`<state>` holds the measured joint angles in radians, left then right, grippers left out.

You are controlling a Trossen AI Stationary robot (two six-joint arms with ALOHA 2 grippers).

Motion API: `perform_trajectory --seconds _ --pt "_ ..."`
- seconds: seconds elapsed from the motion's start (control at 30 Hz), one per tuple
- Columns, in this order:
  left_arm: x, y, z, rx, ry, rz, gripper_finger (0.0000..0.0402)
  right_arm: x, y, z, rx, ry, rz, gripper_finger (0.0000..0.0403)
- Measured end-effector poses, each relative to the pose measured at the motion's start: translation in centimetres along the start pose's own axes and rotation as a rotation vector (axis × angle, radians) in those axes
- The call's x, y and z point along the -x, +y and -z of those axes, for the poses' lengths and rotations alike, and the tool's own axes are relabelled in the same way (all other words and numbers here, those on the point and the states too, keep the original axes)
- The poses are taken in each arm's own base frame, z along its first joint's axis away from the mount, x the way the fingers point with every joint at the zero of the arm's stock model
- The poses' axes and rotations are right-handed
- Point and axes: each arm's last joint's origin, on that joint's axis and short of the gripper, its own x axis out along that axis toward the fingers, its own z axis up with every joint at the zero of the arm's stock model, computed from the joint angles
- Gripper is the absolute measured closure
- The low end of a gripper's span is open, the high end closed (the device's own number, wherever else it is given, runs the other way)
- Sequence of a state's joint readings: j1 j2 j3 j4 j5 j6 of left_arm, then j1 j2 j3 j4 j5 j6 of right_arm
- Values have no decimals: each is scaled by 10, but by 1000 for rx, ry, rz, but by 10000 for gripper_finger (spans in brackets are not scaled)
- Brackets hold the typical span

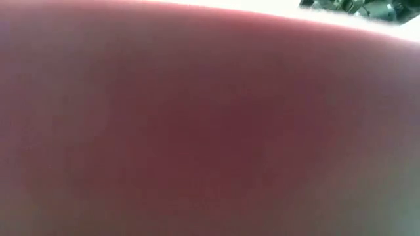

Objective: Sort silverware
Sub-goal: Put the blue fork into the utensil holder

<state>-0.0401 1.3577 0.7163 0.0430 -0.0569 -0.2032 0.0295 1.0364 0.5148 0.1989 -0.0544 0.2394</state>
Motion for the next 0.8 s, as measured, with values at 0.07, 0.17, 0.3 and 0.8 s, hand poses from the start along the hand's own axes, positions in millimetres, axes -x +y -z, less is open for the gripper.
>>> perform_trajectory --seconds 0.07,0.17,0.3,0.8 --pt "-11 -6 -3 -11 17 -9 293 -4 1 4 1 26 -3 243" --pt "-22 -13 -8 -24 40 -13 293 -8 2 8 5 53 -8 243" --pt "-24 -23 -23 -26 93 -33 293 -9 6 6 79 32 -28 243" --pt "26 -39 -85 87 321 -195 293 -6 22 -27 392 43 52 243"
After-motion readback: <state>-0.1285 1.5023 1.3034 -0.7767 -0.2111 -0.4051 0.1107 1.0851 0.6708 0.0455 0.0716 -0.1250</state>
